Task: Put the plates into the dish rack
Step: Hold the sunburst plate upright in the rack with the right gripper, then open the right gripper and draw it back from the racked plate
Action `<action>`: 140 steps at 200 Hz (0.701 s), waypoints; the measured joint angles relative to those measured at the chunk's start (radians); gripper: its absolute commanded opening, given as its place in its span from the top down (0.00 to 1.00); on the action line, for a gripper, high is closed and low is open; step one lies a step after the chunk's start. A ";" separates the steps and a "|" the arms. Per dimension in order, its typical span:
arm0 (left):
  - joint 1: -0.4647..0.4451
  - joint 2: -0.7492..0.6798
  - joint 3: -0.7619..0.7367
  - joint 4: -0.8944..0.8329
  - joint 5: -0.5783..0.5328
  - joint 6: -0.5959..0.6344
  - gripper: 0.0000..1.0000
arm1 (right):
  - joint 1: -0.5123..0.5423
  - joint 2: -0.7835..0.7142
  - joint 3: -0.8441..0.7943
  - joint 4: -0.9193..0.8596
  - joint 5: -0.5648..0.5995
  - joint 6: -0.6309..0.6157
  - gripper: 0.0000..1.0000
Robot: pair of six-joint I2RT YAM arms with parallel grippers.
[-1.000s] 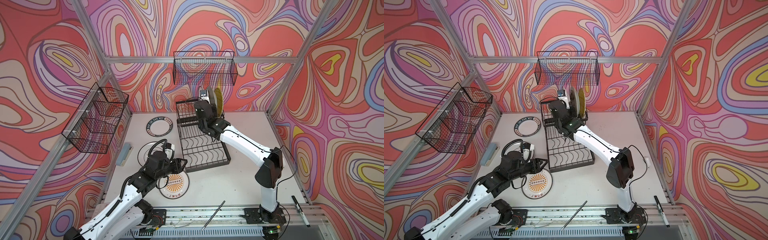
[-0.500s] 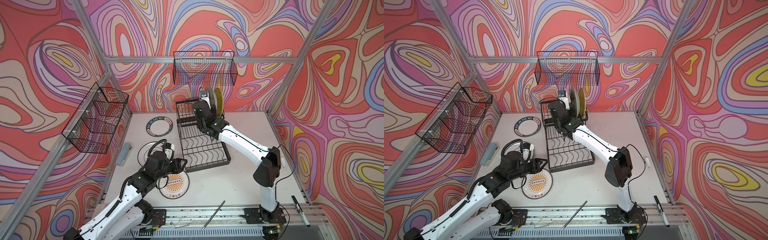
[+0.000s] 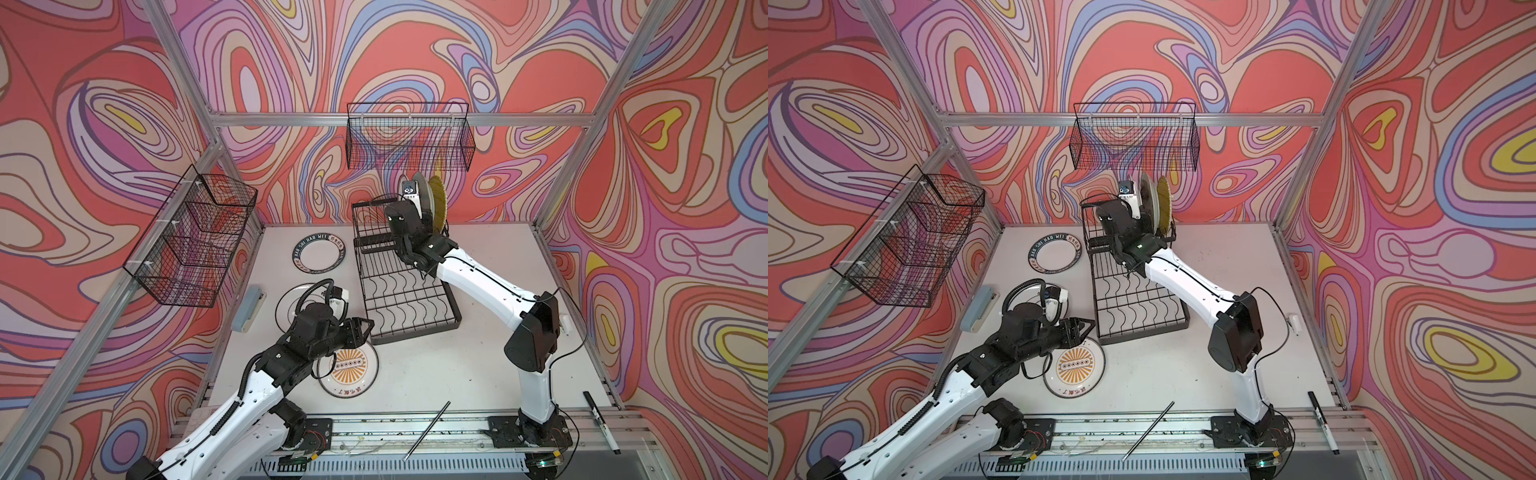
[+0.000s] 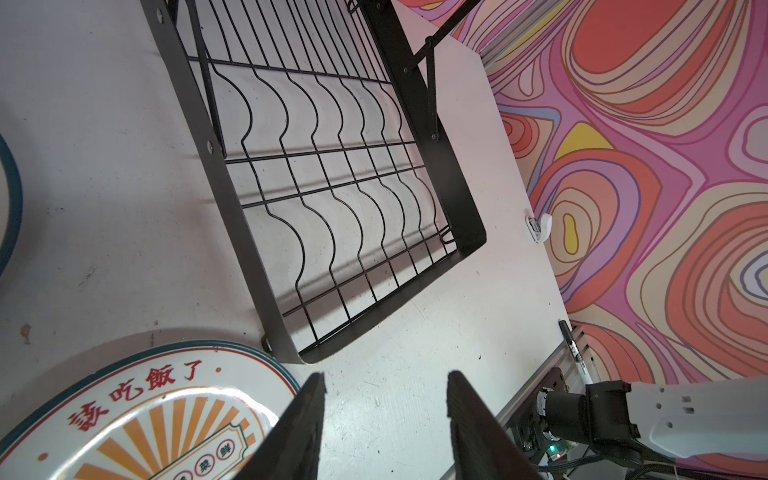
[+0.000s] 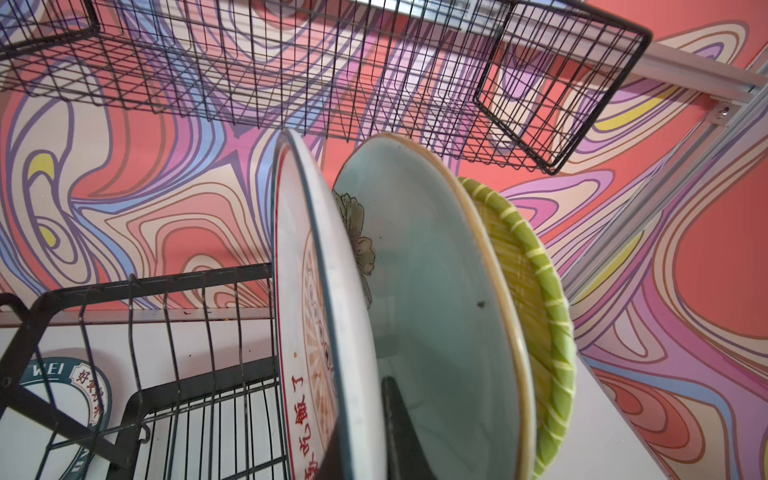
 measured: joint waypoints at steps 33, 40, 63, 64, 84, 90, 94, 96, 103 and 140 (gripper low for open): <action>0.000 0.000 0.000 0.000 0.000 0.000 0.48 | -0.003 0.000 0.002 -0.002 -0.011 0.000 0.89; 0.000 0.000 0.000 0.000 0.000 0.000 0.48 | -0.004 0.000 0.002 -0.003 -0.012 -0.001 0.88; 0.000 0.001 0.000 0.000 0.000 0.000 0.48 | -0.007 0.000 0.006 -0.012 -0.012 -0.007 0.83; 0.000 0.001 0.000 0.000 0.000 0.000 0.48 | -0.007 0.000 0.006 -0.012 -0.012 -0.008 0.83; 0.000 0.001 0.000 0.000 0.000 0.000 0.48 | -0.010 0.000 0.009 -0.015 -0.012 -0.013 0.79; 0.000 0.002 0.000 0.000 0.001 0.000 0.48 | -0.011 0.000 0.009 -0.016 -0.012 -0.014 0.77; 0.000 0.002 0.000 0.000 0.001 0.000 0.48 | -0.011 0.000 0.010 -0.016 -0.012 -0.016 0.76; 0.000 0.002 0.000 0.000 0.001 0.000 0.48 | -0.012 0.000 0.010 -0.016 -0.012 -0.016 0.75; 0.000 0.002 0.000 0.000 0.001 0.000 0.48 | -0.012 0.000 0.010 -0.016 -0.012 -0.018 0.73; 0.000 0.008 0.000 0.000 0.003 0.000 0.47 | -0.017 -0.001 0.009 -0.016 -0.014 -0.032 0.60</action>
